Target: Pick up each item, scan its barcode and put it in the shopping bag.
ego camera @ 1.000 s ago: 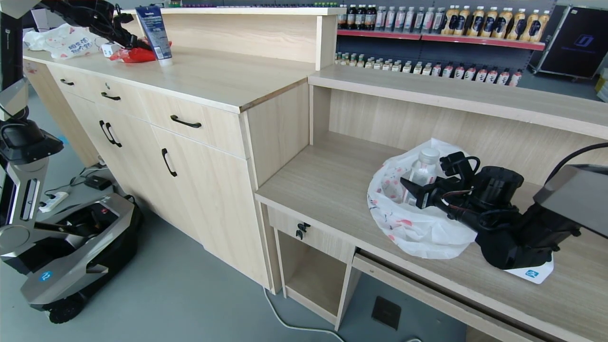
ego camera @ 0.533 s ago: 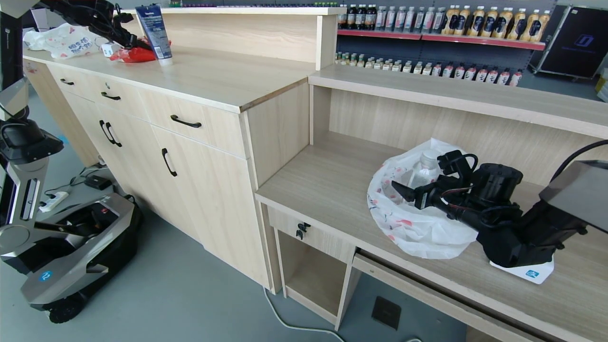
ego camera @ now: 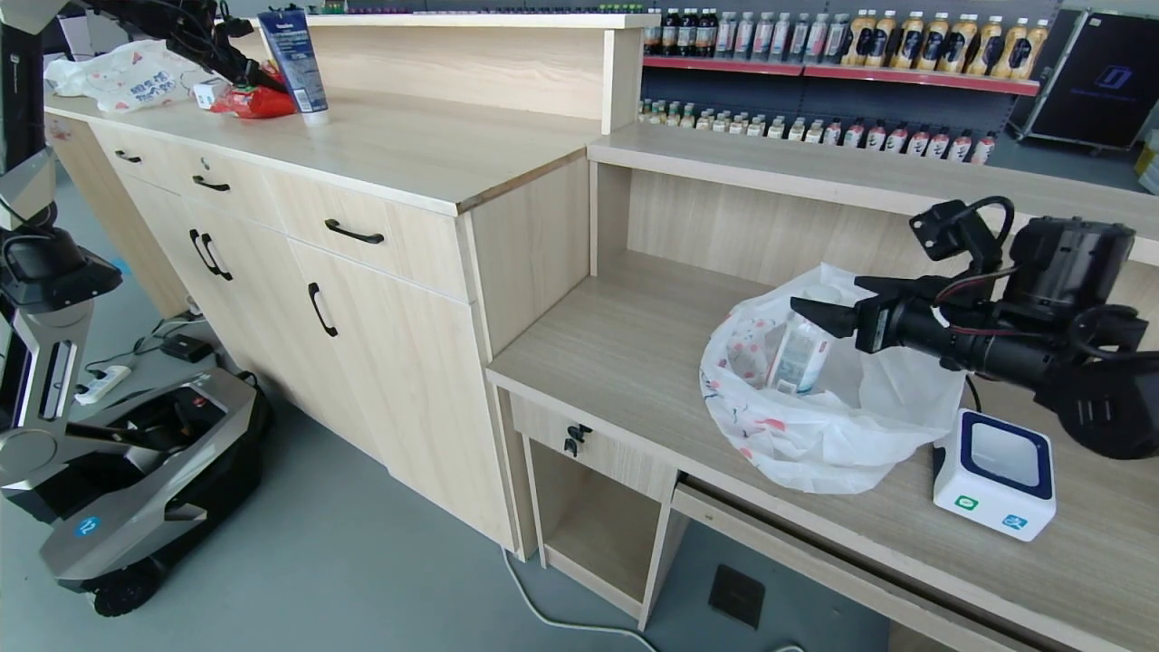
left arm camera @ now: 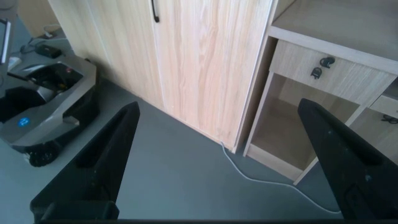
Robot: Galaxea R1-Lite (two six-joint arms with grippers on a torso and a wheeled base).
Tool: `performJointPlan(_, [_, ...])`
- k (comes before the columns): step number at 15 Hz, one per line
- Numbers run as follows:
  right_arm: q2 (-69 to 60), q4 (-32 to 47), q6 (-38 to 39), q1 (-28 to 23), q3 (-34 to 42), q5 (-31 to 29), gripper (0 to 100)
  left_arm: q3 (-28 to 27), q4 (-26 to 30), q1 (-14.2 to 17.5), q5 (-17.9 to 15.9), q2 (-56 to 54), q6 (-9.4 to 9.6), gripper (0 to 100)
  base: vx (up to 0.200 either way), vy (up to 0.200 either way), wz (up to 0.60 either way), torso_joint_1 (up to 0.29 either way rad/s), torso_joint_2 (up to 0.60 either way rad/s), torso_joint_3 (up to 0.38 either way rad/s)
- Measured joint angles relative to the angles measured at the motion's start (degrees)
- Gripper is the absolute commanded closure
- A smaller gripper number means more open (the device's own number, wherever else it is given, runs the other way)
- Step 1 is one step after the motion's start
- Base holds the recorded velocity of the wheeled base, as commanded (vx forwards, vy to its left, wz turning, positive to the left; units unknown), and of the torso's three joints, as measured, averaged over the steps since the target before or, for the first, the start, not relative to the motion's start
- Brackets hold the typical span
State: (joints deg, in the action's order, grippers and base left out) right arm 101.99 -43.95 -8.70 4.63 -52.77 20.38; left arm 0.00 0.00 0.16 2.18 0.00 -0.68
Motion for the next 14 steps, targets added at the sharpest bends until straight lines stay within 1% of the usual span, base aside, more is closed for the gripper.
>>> performJointPlan(2, [-9.92, 10.97, -5.39, -0.41, -0.20, 0.06, 0, 0.00, 0.00, 0.00, 0.00, 0.00, 0.00, 0, 0.000, 0.000, 0.00, 0.000, 0.00, 0.000])
performJointPlan(3, [-14.91, 14.82, -9.87, -0.89, -0.43, -0.40, 0, 0.00, 0.00, 0.00, 0.00, 0.00, 0.02, 0, 0.000, 0.000, -0.60, 0.002, 0.00, 0.002])
performJointPlan(4, [-18.91, 17.30, -14.62, -1.30, -1.11, -2.71, 0, 0.00, 0.00, 0.00, 0.00, 0.00, 0.00, 0, 0.000, 0.000, -0.60, -0.002, 0.00, 0.002])
performJointPlan(5, [-21.94, 18.91, -16.99, -1.52, -2.54, -6.10, 0, 0.00, 0.00, 0.00, 0.00, 0.00, 0.00, 0, 0.000, 0.000, -0.60, -0.007, 0.00, 0.007])
performJointPlan(6, [-24.10, 19.87, -17.57, -1.52, -5.00, -8.73, 0, 0.00, 0.02, -0.06, 0.00, 0.02, 0.00, 0, 0.000, 0.000, -0.60, 0.002, 0.00, 0.002])
performJointPlan(8, [-25.48, 22.77, -16.73, -0.56, -11.82, -12.01, 0, 0.00, 0.00, 0.00, 0.00, 0.00, 0.02, 0, 0.000, 0.000, 0.00, 0.000, 0.00, 0.000])
performJointPlan(10, [-25.09, 25.89, -12.36, 0.05, -18.69, -13.52, 0, 0.00, 0.02, 0.00, -0.02, 0.00, 0.00, 0, 0.000, 0.000, 0.00, 0.000, 0.00, 0.000])
performJointPlan(12, [-25.03, 34.78, -10.40, -0.30, -23.08, -15.19, 0, 0.00, 0.00, 0.00, 0.02, 0.00, 0.00, 0, 0.000, 0.000, 0.00, 0.000, 0.00, 0.000])
performJointPlan(14, [-26.99, 46.85, -5.63, -0.72, -25.09, -20.60, 0, 0.00, 0.00, 0.00, 0.00, 0.00, 0.02, 0, 0.000, 0.000, 0.00, 0.000, 0.00, 0.000])
